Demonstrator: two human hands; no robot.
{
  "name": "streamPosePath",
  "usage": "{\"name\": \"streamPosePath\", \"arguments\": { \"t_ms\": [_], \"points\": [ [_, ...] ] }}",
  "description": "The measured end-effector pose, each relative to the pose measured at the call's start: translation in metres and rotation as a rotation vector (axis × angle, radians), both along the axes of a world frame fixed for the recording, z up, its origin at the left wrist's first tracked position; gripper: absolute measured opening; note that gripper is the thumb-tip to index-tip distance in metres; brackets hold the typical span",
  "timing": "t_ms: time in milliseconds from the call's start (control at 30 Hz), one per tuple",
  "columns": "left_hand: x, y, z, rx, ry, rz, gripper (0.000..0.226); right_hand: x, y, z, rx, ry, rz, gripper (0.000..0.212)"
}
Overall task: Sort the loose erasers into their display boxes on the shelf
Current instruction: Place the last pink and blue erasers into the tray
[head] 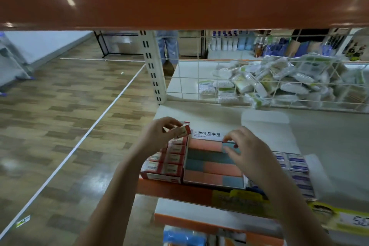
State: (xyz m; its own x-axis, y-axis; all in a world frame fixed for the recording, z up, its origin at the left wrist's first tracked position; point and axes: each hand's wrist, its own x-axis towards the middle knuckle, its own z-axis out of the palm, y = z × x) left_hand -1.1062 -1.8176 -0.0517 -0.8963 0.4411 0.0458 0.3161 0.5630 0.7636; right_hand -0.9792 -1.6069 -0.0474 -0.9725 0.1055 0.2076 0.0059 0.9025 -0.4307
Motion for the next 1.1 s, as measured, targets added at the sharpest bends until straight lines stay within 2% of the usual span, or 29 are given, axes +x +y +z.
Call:
{"name": "streamPosePath", "arguments": {
  "t_ms": [67,200,333,500,967,1100],
  "points": [
    [-0.015,-0.005,-0.001,-0.065,0.046,-0.004,0.006,-0.012,-0.018,-0.002,-0.001,-0.006,0.014,0.016],
    [-0.035,-0.007,-0.002,-0.146,0.114,-0.001,0.018,-0.033,-0.045,-0.009,-0.002,-0.036,0.015,0.015],
    [-0.047,-0.010,-0.006,-0.188,0.118,-0.049,0.017,-0.043,-0.065,-0.020,-0.011,-0.051,-0.017,0.015],
    [-0.053,-0.007,-0.008,-0.225,0.216,-0.098,0.017,-0.043,-0.078,-0.028,-0.005,-0.072,-0.050,0.017],
    [-0.057,0.000,-0.023,-0.157,0.334,-0.157,0.011,-0.039,-0.092,-0.024,-0.015,-0.109,-0.121,0.017],
    [-0.055,0.006,-0.023,-0.209,0.391,-0.203,0.011,-0.039,-0.093,-0.023,-0.019,-0.108,-0.129,0.018]
  ]
}}
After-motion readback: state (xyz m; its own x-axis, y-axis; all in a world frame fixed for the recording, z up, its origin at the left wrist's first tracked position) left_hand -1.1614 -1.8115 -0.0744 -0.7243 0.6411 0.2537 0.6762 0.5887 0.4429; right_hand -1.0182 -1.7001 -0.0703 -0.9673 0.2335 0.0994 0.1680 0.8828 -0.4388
